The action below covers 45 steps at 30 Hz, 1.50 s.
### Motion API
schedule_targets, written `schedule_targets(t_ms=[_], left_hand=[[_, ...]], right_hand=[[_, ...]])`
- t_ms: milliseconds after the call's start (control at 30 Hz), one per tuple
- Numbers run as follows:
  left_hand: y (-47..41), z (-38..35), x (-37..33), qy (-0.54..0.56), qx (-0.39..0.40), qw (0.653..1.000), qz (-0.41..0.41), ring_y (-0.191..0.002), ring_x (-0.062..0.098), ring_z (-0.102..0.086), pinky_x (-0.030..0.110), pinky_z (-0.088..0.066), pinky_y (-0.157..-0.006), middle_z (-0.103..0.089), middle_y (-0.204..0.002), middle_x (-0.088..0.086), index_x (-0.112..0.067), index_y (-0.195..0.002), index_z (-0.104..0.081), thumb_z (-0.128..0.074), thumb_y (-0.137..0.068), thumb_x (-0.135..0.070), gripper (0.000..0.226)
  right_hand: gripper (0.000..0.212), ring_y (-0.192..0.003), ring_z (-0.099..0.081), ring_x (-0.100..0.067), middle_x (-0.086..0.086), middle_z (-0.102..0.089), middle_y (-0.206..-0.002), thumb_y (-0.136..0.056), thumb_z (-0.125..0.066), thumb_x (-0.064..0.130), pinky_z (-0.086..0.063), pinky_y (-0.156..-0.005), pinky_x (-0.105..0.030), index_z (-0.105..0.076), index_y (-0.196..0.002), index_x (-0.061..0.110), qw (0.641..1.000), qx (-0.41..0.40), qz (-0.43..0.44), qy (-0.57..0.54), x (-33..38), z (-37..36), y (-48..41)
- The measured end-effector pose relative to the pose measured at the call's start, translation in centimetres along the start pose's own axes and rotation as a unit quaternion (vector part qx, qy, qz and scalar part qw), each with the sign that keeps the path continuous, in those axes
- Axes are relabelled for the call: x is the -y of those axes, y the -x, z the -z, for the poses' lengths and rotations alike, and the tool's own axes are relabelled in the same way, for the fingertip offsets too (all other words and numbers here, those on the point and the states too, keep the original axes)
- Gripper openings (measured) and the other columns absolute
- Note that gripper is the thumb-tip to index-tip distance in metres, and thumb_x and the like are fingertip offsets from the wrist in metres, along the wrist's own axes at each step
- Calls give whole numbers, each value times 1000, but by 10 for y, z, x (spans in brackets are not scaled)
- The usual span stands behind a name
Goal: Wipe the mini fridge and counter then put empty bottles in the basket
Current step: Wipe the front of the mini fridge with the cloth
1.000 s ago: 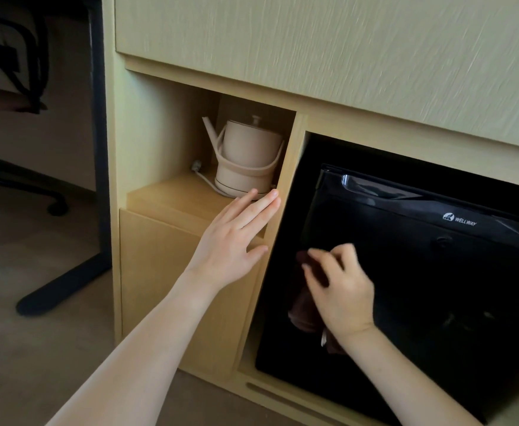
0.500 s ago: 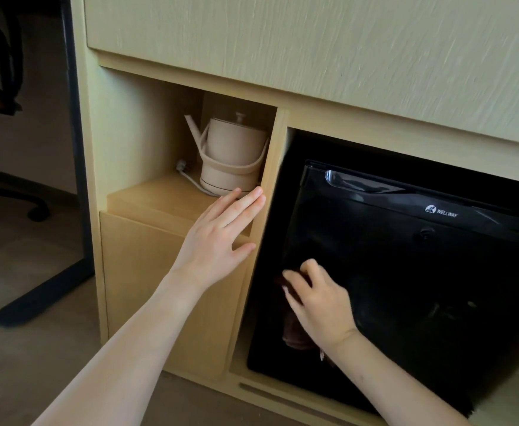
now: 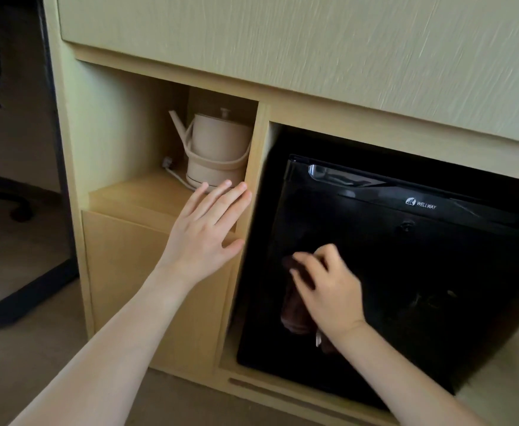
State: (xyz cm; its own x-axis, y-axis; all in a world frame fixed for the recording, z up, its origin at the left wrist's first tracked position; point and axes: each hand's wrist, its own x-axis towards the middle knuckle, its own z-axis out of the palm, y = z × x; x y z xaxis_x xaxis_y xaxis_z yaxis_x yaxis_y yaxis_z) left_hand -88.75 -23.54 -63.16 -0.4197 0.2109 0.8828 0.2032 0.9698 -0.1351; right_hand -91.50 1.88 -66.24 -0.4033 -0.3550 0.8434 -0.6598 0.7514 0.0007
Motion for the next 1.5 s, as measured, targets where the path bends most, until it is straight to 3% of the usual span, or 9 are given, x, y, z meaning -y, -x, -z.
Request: schedule_targets(t_ms=[133, 267, 400, 600, 767, 867, 1100, 1300, 1500], left_hand=[[-11, -6, -16, 17, -7, 1000, -23, -148, 20, -28, 44, -15, -124, -39, -157, -1, -19, -152, -38, -71, -84, -37, 77], [-24, -21, -47, 37, 3, 997, -62, -150, 19, -24, 42, -12, -125, -33, -159, -4, -20, -154, -33, -68, -84, -42, 81], [-25, -34, -68, 49, 13, 996, -67, -150, 21, -23, 41, -14, -125, -33, -160, -3, -19, -154, -32, -74, -82, -36, 86], [-22, -41, -69, 68, 12, 996, -52, -152, 18, -17, 39, -13, -125, -31, -161, -6, -20, -155, -32, -75, -82, -35, 85], [-21, -44, -68, 76, 9, 996, -50, -153, 17, -14, 40, -14, -125, -27, -162, -7, -20, -155, -30, -73, -84, -34, 85], [-21, -43, -68, 79, 13, 996, -48, -153, 17, -14, 40, -13, -125, -27, -162, -7, -21, -156, -29, -74, -83, -34, 86], [-21, -43, -68, 66, 4, 997, -49, -153, 18, -16, 43, -15, -124, -29, -161, -7, -21, -155, -30, -76, -81, -34, 88], [-21, -41, -85, 73, -8, 997, -20, -152, 22, -20, 46, -12, -125, -34, -159, -1, -16, -152, -35, -75, -80, -34, 84], [-25, -39, -85, 54, -12, 998, -27, -149, 26, -27, 49, -13, -124, -38, -156, 3, -14, -151, -40, -78, -78, -33, 84]], right_hand=[[28, -75, -46, -2, 8, -46, -102, -87, -72, 28, -41, -61, -8, -67, -114, 21, 995, -76, -58, -14, -20, 25, -20], [29, -76, -59, -19, -5, -53, -94, -81, -80, 18, -49, -46, -30, -72, -108, 11, 998, -29, 2, 52, -19, 10, 15], [29, -75, -62, -20, -6, -57, -91, -79, -83, 16, -52, -45, -32, -72, -105, 10, 994, 62, 58, 63, -26, 14, 35], [27, -78, -46, -2, 8, -44, -103, -88, -70, 30, -34, -61, -6, -66, -113, 22, 993, -85, -76, 13, -50, 47, -13], [27, -80, -61, -24, -8, -57, -95, -80, -81, 17, -52, -49, -34, -70, -104, 11, 994, 22, 48, 91, -45, 25, 39], [34, -78, -64, -22, -7, -61, -93, -73, -87, 16, -53, -48, -31, -73, -104, 13, 985, 101, 94, 102, -48, 28, 56], [26, -83, -47, 0, 7, -44, -106, -90, -68, 33, -39, -78, -2, -66, -113, 21, 987, -124, -104, 10, -62, 53, -7], [26, -80, -61, -17, -3, -54, -99, -87, -75, 24, -56, -51, -34, -71, -110, 14, 998, 12, -28, 50, -62, 37, 48], [27, -83, -49, 3, 17, -42, -105, -87, -72, 36, -39, -74, 0, -66, -111, 27, 988, -93, -120, -2, -76, 75, -6]])
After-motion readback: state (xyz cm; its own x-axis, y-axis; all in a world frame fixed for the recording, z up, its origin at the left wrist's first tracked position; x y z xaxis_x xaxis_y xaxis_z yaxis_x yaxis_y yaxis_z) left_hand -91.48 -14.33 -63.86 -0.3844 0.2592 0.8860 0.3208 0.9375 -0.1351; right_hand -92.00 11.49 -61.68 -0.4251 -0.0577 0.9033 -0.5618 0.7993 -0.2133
